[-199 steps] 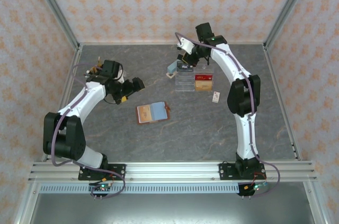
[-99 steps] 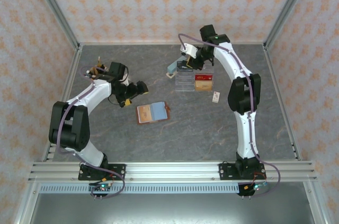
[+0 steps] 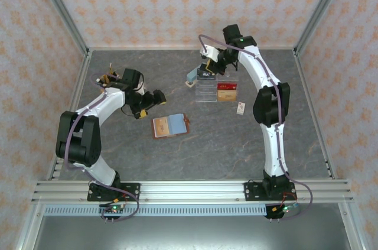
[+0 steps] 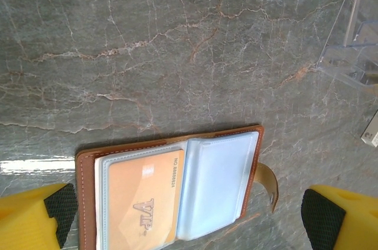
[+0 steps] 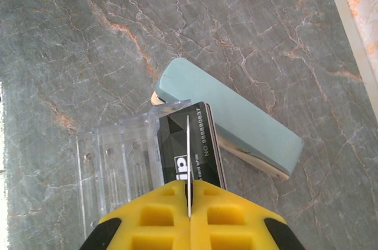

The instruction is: Take the credit cards out of the card holder

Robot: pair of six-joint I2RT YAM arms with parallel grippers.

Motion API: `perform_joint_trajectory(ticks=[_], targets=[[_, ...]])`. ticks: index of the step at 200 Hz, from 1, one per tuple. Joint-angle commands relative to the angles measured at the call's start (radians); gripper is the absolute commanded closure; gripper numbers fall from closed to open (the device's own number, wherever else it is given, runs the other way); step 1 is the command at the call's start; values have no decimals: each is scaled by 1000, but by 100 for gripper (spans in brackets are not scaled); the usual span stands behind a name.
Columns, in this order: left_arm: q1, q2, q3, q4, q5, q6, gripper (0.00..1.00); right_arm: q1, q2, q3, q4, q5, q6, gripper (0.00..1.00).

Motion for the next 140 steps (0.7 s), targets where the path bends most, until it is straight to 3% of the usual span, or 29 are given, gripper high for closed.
perform_joint_trajectory(ticks=[1,54,140], targets=[[-12,11,21,-3,15,11,0,1,41,35,-30,-19,-57,100],[-18,17,16,7,23,5,0,2,62,37,-29,2,-75,100],[-29,33,21,8,32,4,0,1,61,35,-17,-16,-34,79]])
